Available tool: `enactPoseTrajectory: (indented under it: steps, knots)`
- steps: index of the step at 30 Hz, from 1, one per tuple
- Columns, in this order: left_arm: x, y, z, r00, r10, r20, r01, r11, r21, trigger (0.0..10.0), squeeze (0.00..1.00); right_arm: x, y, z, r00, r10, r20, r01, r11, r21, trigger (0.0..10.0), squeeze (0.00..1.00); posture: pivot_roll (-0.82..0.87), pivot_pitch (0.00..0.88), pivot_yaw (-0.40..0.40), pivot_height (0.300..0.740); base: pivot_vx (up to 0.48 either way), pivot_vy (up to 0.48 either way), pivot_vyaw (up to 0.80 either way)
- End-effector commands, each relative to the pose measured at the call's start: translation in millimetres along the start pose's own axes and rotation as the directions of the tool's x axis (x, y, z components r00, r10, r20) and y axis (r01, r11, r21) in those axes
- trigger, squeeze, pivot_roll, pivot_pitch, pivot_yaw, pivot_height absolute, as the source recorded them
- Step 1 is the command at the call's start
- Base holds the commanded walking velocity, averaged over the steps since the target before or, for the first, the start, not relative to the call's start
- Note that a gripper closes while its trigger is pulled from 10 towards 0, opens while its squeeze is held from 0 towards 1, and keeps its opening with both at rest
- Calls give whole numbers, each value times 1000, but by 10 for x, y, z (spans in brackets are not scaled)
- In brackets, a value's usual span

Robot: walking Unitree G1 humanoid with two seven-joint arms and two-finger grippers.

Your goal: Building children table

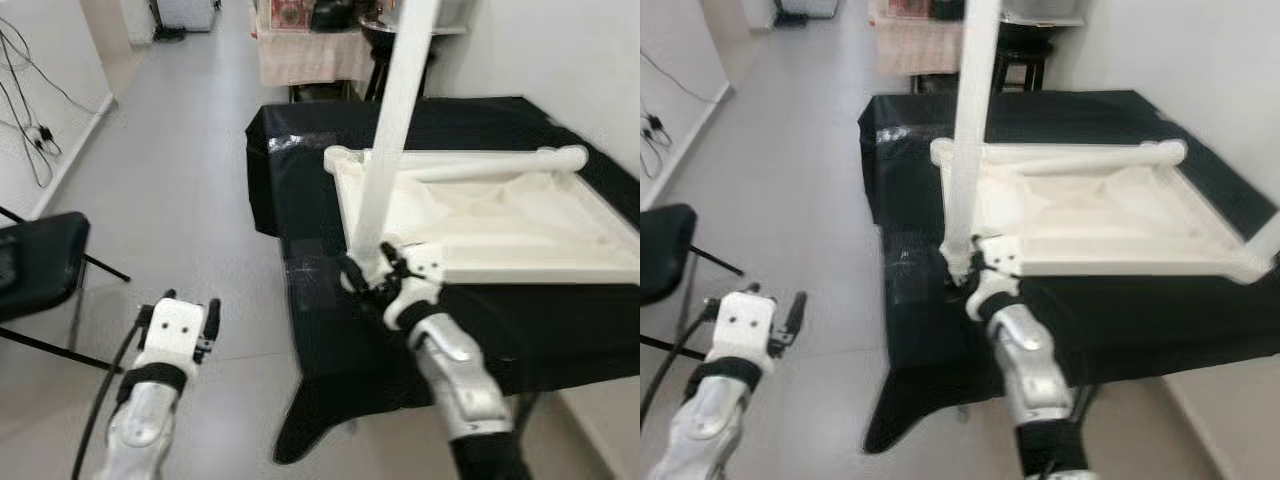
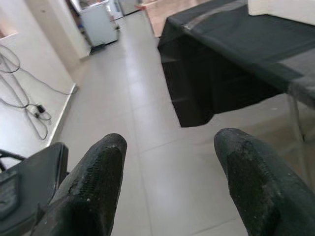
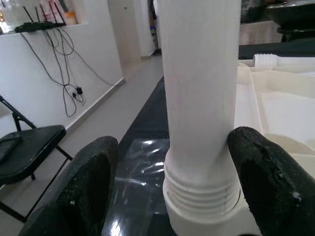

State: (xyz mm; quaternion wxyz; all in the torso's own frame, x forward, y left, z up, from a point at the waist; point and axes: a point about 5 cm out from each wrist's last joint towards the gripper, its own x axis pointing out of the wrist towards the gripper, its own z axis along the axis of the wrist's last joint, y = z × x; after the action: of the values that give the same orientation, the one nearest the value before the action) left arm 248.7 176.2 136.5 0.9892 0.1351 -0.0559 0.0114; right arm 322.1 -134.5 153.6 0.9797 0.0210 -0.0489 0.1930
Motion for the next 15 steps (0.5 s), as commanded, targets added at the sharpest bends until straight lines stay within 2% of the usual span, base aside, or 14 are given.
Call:
enactPoseTrajectory:
  steps: [1,10,11,12,13,15]
  knots:
    - [-16,-32,1,1000,-20,-4,20,1000,11,10000,0,-53,-9,-79,999,7,-34,-6,1000,19,10000,0,134,148,-36,740,0,0,0]
    - [-12,-41,22,999,-48,5,48,999,8,10000,0,-8,-63,-102,998,-34,-54,33,999,-18,10000,0,136,152,-33,740,0,0,0]
    - [-10,-52,27,998,-63,9,63,998,1,10000,0,13,-115,-87,997,-61,-54,59,998,-36,10000,584,138,153,-34,740,0,0,0]
    - [-10,-52,27,998,-63,9,63,998,1,10000,0,13,-115,-87,997,-61,-54,59,998,-36,10000,584,138,153,-34,740,0,0,0]
    - [-9,-59,30,997,-73,12,73,997,-4,10000,0,26,-152,-75,995,-79,-53,77,996,-48,10000,1000,138,153,-34,740,0,0,0]
    - [-8,-67,36,997,-81,16,81,997,-8,10000,0,31,-200,-54,995,-87,-47,84,995,-56,10000,1000,141,158,-40,740,0,0,0]
